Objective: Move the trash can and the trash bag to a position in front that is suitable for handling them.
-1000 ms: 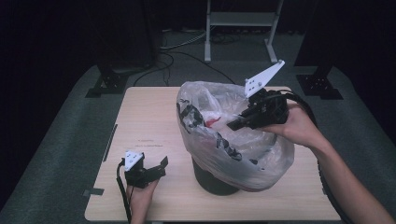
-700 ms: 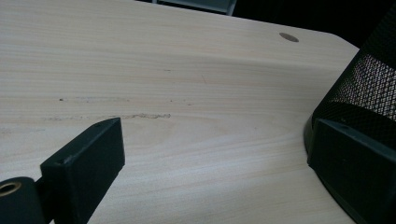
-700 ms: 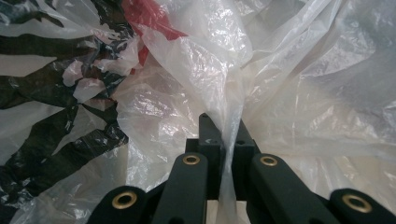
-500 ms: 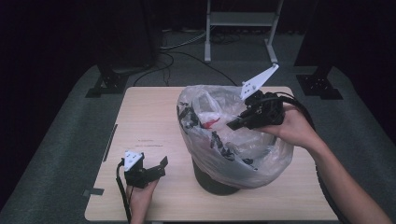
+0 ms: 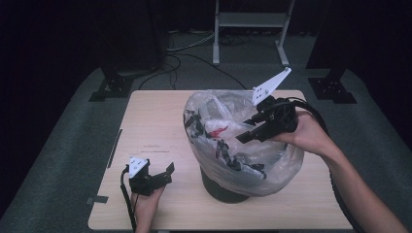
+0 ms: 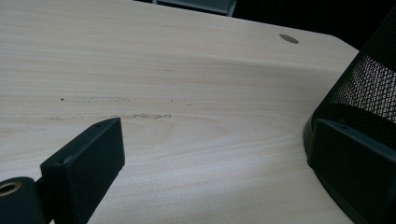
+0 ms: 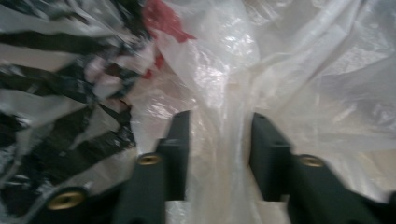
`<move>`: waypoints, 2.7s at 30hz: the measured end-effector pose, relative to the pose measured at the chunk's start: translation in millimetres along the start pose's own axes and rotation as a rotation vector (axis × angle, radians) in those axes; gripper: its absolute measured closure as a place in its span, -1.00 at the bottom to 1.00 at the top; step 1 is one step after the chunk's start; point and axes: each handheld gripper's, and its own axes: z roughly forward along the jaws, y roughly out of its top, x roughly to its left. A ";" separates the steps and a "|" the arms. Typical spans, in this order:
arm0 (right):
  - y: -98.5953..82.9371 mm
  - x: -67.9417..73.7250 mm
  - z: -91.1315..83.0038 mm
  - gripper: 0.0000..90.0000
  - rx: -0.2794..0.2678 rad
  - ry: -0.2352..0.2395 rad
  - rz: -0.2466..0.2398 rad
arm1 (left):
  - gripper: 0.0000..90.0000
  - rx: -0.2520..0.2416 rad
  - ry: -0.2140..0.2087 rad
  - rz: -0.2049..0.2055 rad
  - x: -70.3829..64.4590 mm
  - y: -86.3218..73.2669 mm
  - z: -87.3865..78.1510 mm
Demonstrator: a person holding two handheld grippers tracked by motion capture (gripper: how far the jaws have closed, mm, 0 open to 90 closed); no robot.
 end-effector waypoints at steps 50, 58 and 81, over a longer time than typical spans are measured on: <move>40.1 17.7 64.2 0.97 0.132 0.106 -0.120 | -0.93 -0.010 -0.003 -0.012 2.4 1.2 -2.3; 38.2 19.7 64.5 0.99 0.159 0.123 -0.125 | -0.93 -0.008 -0.003 -0.013 2.5 0.9 -2.2; 43.2 24.6 69.0 0.90 0.158 0.162 -0.138 | -0.93 -0.011 -0.004 -0.020 3.8 1.1 -2.6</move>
